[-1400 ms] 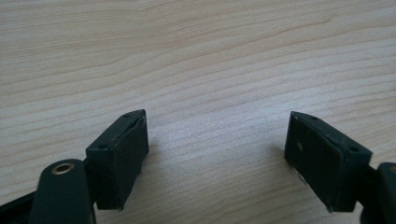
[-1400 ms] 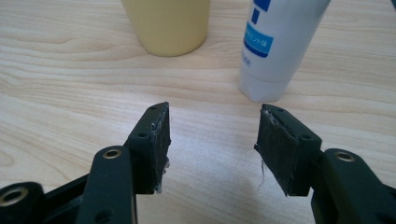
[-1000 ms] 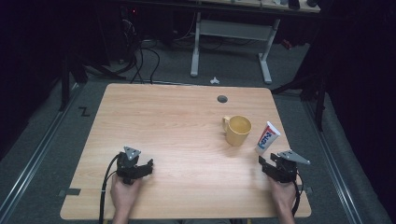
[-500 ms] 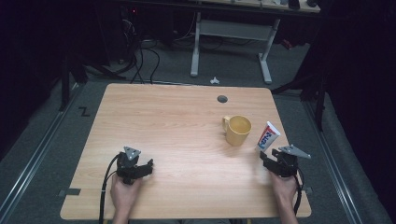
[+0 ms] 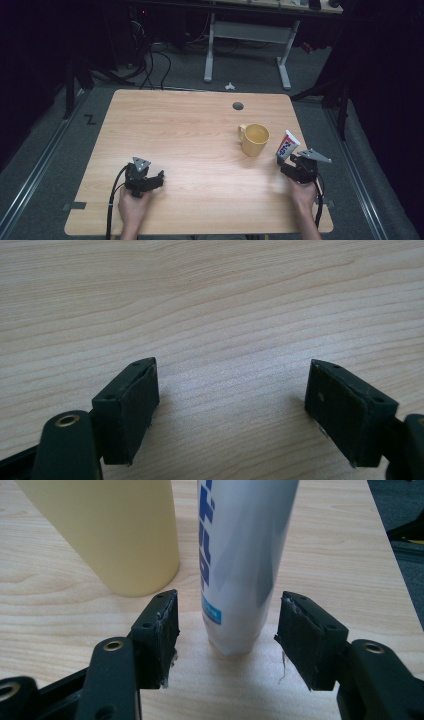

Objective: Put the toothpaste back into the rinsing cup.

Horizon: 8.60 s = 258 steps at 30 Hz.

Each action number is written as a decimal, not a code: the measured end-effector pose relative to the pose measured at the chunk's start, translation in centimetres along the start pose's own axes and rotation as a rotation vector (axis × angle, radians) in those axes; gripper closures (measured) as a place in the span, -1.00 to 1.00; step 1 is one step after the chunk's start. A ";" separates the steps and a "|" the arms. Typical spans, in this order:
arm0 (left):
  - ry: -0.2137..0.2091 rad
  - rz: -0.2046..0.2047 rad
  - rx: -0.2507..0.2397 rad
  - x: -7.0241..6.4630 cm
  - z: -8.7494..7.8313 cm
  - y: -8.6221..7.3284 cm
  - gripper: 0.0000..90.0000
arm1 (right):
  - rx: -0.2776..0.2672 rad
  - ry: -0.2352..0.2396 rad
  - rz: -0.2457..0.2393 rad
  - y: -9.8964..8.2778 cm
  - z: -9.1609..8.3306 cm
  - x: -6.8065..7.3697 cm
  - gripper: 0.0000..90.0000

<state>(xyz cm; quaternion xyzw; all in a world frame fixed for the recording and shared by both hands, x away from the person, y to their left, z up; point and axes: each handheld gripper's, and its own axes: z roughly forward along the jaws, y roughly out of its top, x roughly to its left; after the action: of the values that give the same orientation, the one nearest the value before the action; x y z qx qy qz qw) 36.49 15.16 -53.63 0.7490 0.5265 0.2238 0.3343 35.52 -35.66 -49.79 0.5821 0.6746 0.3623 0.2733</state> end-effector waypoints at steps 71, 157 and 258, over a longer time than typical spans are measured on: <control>0.000 0.000 0.000 0.0 0.0 0.0 -0.51 | -0.029 0.036 -0.051 0.4 1.5 -0.2 0.32; 0.000 0.000 0.000 0.0 0.0 0.0 -0.51 | -0.151 0.261 -0.228 9.7 -2.5 3.9 0.35; -0.001 0.001 0.000 0.0 0.0 0.0 -0.52 | 0.048 0.226 -0.211 9.9 6.8 5.2 0.31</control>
<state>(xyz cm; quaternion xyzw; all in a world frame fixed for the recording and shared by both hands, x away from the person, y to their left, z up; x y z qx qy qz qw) 36.49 15.16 -53.63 0.7493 0.5262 0.2235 0.3344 45.77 -28.76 -45.51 0.4699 0.7670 0.3787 0.2180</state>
